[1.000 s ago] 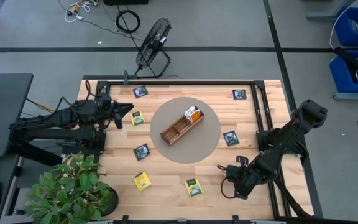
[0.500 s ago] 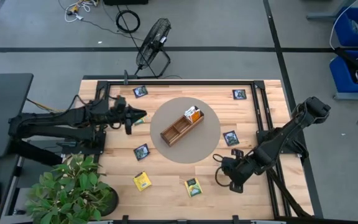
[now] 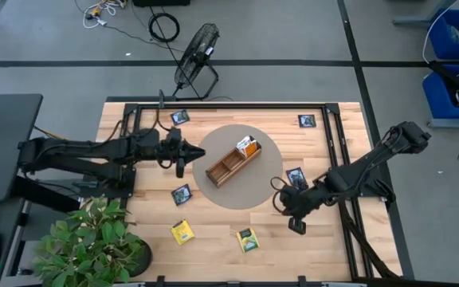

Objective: Pick & Place Tea
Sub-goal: Put the yellow tea bag into the middle section of the wooden organizer

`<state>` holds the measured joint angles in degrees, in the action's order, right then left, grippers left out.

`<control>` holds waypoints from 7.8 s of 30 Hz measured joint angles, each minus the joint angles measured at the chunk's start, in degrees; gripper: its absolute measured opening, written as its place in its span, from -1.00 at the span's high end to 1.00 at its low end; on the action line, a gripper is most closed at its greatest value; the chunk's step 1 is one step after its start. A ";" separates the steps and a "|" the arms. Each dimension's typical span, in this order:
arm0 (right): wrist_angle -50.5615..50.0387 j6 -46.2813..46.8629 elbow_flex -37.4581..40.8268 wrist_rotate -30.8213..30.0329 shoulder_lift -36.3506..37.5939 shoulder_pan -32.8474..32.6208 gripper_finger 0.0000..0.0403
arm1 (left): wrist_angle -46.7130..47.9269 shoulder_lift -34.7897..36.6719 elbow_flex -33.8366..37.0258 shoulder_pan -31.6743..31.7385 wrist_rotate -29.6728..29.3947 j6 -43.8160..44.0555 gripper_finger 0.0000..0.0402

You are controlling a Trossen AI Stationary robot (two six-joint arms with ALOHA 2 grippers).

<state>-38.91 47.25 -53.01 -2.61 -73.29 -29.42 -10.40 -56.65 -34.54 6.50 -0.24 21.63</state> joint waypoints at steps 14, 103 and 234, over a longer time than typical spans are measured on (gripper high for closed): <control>3.75 -7.28 -0.82 4.43 0.02 8.70 1.00 | 0.02 -18.91 -13.29 -3.02 9.03 -7.91 0.29; -2.66 -17.71 -13.66 6.22 1.97 20.47 0.07 | -2.57 -40.78 -27.32 -6.29 12.80 -9.28 0.96; -10.62 -104.50 -37.44 5.46 -36.07 40.77 1.00 | 18.79 27.54 1.22 -2.16 -15.89 3.25 0.70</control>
<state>-49.52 -57.25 -90.45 2.85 -109.37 11.35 8.39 -29.10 -33.32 4.34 -16.13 24.88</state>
